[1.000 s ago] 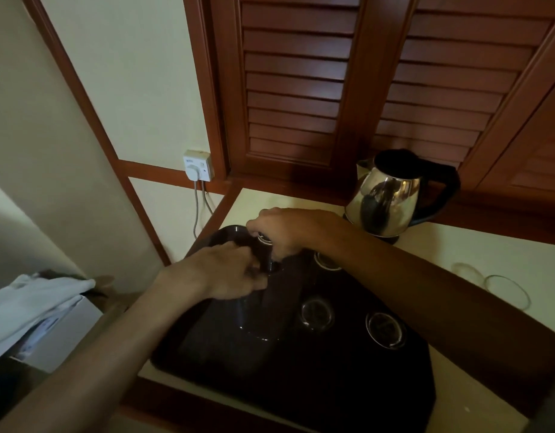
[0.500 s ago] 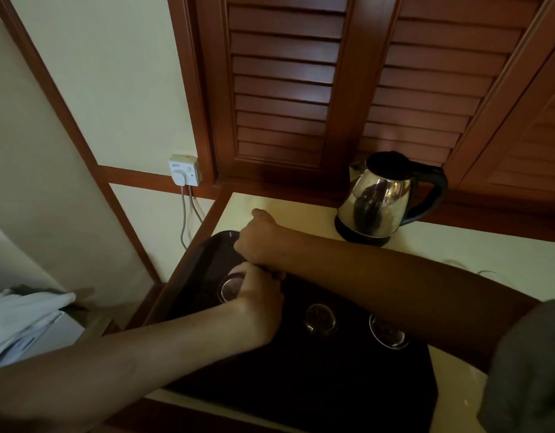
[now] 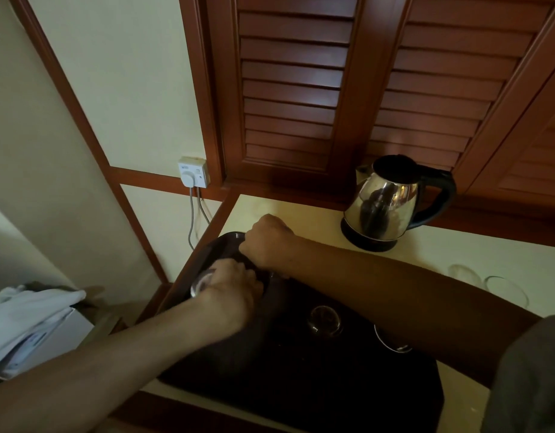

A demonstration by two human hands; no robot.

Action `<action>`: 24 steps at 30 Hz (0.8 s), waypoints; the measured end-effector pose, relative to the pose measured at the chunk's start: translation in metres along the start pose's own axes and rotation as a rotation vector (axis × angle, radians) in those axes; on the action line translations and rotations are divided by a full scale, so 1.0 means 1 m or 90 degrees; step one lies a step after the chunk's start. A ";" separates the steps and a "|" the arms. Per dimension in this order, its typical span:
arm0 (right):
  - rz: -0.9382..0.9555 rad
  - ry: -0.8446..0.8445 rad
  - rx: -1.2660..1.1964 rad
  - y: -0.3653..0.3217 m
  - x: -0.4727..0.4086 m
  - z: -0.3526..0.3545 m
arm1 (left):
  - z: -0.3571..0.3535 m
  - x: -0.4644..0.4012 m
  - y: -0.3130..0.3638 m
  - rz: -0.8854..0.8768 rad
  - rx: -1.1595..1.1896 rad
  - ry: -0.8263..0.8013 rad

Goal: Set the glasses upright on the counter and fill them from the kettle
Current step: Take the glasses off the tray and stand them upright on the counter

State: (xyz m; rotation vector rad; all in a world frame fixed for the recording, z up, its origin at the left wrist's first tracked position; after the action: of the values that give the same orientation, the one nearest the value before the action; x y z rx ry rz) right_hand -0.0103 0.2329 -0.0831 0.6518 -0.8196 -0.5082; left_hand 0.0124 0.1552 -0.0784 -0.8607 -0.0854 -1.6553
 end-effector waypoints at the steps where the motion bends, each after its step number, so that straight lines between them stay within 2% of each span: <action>1: -0.011 0.043 -0.034 0.008 0.003 0.004 | 0.006 0.006 -0.010 0.010 0.044 0.029; 3: -0.026 0.089 -0.126 0.026 0.006 0.003 | 0.011 0.011 -0.035 0.040 0.171 0.075; 6: -0.045 0.133 -0.342 0.054 0.020 0.000 | 0.011 0.017 -0.070 0.059 0.396 0.149; 10: -0.072 0.146 -0.694 0.082 0.022 -0.029 | 0.000 0.018 -0.101 0.011 0.839 0.272; 15: -0.054 0.229 -1.123 0.089 0.029 -0.064 | -0.013 0.025 -0.094 -0.015 1.333 0.377; 18: -0.019 0.280 -1.283 0.087 0.035 -0.072 | -0.008 0.025 -0.080 -0.026 1.462 0.398; 21: -0.003 0.317 -1.403 0.091 0.046 -0.078 | 0.006 0.028 -0.073 -0.017 1.478 0.442; 24: 0.014 0.370 -1.454 0.100 0.065 -0.083 | 0.031 0.039 -0.063 -0.035 1.459 0.493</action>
State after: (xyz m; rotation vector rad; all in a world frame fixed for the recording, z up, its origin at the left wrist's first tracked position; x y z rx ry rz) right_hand 0.1100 0.2883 -0.0228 -1.2975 0.5711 -0.8089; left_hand -0.0281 0.1571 -0.0091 1.4542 -1.1298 -0.8157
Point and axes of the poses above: each hand's wrist, its own x-axis away from the middle knuckle, its own z-axis out of the back of the hand, y = z × x, the point moved 9 cm from there along -x, towards the middle knuckle, and after that the axes turned 5 degrees about x, right-handed, at the moved point
